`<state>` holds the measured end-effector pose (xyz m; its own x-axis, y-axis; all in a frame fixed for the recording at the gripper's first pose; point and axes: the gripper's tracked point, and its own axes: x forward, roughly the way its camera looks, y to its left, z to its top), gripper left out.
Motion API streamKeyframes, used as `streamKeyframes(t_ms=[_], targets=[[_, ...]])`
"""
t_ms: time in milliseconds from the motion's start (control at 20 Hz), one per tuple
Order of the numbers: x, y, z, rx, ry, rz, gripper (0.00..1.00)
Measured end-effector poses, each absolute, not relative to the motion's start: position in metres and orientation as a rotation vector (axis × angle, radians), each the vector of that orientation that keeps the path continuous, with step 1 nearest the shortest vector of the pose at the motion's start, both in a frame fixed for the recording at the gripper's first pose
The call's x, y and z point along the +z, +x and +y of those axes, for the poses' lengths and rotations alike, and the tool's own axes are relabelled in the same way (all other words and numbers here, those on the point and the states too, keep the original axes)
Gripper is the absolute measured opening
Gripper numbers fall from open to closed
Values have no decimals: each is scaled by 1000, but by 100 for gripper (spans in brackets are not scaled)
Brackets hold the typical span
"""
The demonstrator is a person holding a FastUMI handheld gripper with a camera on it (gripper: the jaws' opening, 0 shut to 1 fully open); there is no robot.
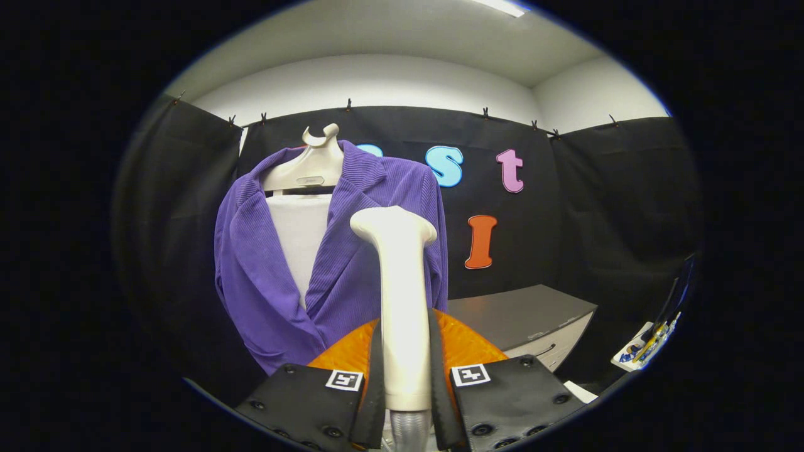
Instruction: Iron the clothes twice with a garment steamer, once on the left side and once on the right side.
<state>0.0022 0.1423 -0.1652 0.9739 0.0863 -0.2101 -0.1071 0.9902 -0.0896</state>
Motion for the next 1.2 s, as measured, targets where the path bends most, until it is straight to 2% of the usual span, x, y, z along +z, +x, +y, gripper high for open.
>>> streamKeyframes(t_ms=[1200], targets=[[-327,-49,130,83,-180,420,38]])
